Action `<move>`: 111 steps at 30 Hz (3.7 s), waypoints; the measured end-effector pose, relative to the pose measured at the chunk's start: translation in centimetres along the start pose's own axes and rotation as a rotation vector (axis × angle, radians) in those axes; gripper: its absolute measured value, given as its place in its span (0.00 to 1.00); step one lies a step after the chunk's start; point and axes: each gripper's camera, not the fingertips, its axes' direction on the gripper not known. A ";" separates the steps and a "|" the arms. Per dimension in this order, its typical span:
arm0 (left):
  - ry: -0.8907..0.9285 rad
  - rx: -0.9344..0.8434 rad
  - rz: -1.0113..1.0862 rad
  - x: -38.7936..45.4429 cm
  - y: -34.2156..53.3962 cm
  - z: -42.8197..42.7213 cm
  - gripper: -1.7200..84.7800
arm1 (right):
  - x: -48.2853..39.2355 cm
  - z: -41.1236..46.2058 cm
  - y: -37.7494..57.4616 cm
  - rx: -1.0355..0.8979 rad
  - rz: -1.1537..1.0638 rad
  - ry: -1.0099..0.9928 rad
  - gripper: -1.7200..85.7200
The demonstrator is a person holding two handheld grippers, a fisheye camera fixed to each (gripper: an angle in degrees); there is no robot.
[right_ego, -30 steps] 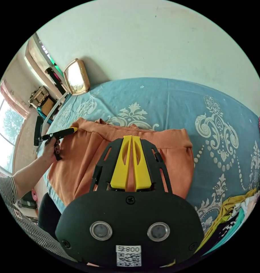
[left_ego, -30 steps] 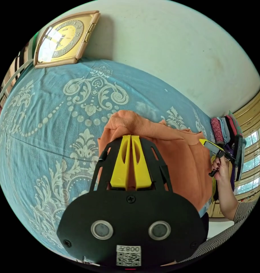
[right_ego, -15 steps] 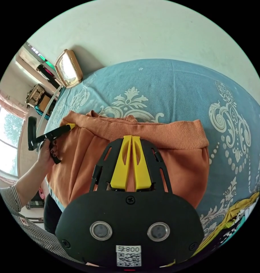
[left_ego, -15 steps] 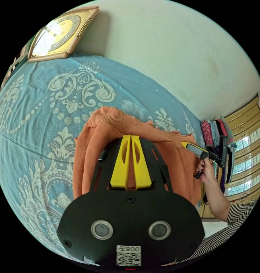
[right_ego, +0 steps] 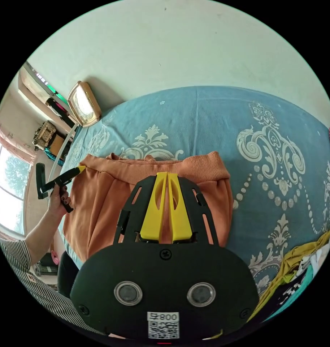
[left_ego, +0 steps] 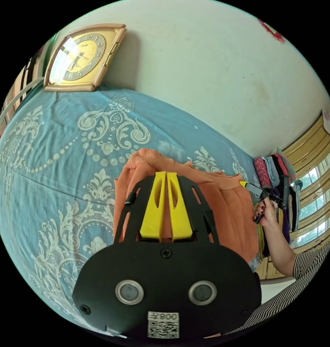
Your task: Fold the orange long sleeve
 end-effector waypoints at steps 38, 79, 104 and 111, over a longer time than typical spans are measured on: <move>0.403 -0.116 -0.627 -15.4 29.1 -21.4 0.13 | -17.6 15.7 14.8 -0.306 -0.171 -0.085 0.02; 0.224 -0.065 0.113 2.6 37.1 -12.8 0.06 | -39.6 35.6 -2.4 -0.384 -0.314 -0.213 0.12; 0.204 -0.063 0.222 8.1 44.8 6.1 0.06 | -43.3 42.9 -4.3 -0.635 -0.382 0.137 0.10; 0.206 -0.065 0.286 10.6 46.3 10.4 0.06 | -39.0 35.7 -6.2 -0.590 -0.341 -0.015 0.08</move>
